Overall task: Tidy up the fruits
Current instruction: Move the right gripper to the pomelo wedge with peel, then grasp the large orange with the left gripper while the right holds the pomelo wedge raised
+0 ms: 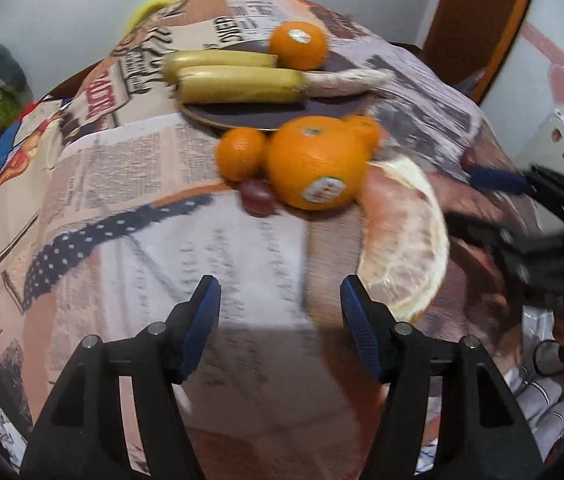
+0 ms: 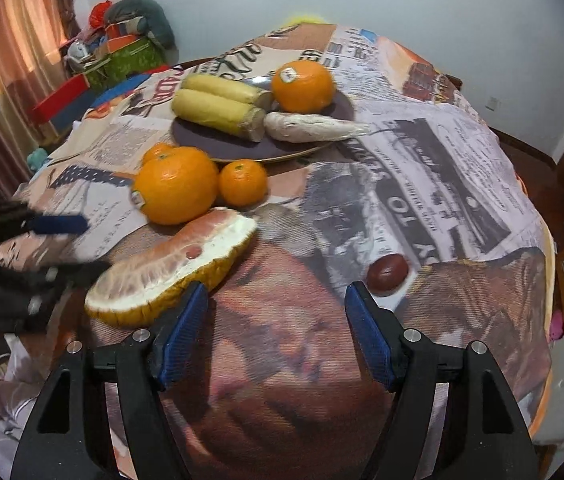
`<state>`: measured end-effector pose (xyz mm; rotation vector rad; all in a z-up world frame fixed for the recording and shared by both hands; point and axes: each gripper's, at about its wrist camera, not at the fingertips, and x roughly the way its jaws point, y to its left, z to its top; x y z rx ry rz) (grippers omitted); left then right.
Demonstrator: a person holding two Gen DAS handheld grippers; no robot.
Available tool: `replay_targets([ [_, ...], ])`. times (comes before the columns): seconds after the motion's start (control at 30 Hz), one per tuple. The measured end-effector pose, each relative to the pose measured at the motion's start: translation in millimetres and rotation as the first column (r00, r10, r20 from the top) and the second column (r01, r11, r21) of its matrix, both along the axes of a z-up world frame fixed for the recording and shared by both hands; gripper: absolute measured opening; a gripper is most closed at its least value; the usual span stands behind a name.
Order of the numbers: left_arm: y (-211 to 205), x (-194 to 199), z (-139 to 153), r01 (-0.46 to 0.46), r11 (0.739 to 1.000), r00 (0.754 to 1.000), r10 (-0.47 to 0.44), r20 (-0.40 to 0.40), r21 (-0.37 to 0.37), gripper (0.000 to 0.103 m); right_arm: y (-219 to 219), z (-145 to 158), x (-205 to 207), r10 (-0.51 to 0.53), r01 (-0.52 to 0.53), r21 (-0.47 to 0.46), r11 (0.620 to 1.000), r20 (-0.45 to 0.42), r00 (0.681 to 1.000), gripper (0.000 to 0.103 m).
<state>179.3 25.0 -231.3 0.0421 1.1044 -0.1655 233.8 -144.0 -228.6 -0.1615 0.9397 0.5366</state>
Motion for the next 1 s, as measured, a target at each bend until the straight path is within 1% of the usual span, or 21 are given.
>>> replay_targets([
  [0.1, -18.2, -6.0, 2.3, 0.030, 1.000, 0.999, -0.030, 0.014, 0.006, 0.062, -9.1, 2.1, 4.6, -0.023, 0.023, -0.006, 1.000, 0.003, 1.000, 0.068],
  [0.23, -30.6, -6.7, 2.9, 0.043, 0.998, 0.999, -0.043, 0.018, -0.054, 0.062, -19.9, 12.3, 2.4, -0.038, 0.038, 0.003, 0.999, 0.025, 0.999, 0.068],
  [0.33, -29.6, -4.4, 3.6, 0.032, 0.997, 0.999, -0.031, 0.022, -0.068, 0.062, -22.3, 20.6, -1.1, -0.031, 0.030, 0.030, 0.999, 0.028, 0.999, 0.068],
  [0.4, -22.2, -5.2, 6.6, 0.015, 0.996, 1.000, -0.012, 0.025, -0.093, 0.062, -18.4, 25.5, -5.3, -0.016, 0.015, 0.033, 0.999, 0.037, 0.999, 0.068],
  [0.53, -2.6, -12.1, 17.4, -0.037, 0.996, 0.997, 0.042, 0.064, -0.077, 0.062, -3.1, 27.1, -7.5, 0.013, -0.015, 0.037, 0.999, 0.039, 0.999, 0.069],
  [0.7, 27.0, -23.2, 28.1, -0.098, 0.992, 0.989, 0.106, 0.103, -0.082, 0.062, 21.6, 14.7, -4.2, 0.033, -0.033, 0.031, 0.999, 0.013, 0.999, 0.070],
  [0.8, 40.0, -29.9, 29.7, -0.117, 0.989, 0.985, 0.127, 0.114, -0.087, 0.062, 33.7, 4.1, -0.7, 0.036, -0.036, 0.023, 0.999, -0.017, 0.999, 0.070],
  [0.87, 45.2, -32.9, 28.1, -0.126, 0.988, 0.984, 0.135, 0.114, -0.084, 0.062, 40.5, -3.0, 0.7, 0.033, -0.033, 0.002, 0.999, -0.028, 0.999, 0.070],
  [0.93, 49.8, -34.8, 25.5, -0.134, 0.987, 0.984, 0.143, 0.108, -0.092, 0.062, 45.1, -9.0, 1.9, 0.025, -0.026, -0.034, 0.999, -0.013, 1.000, 0.071],
  [1.0, 52.0, -35.4, 23.3, -0.140, 0.986, 0.983, 0.149, 0.104, -0.096, 0.062, 45.7, -9.3, 2.3, 0.022, -0.022, -0.040, 0.999, -0.001, 1.000, 0.072],
])
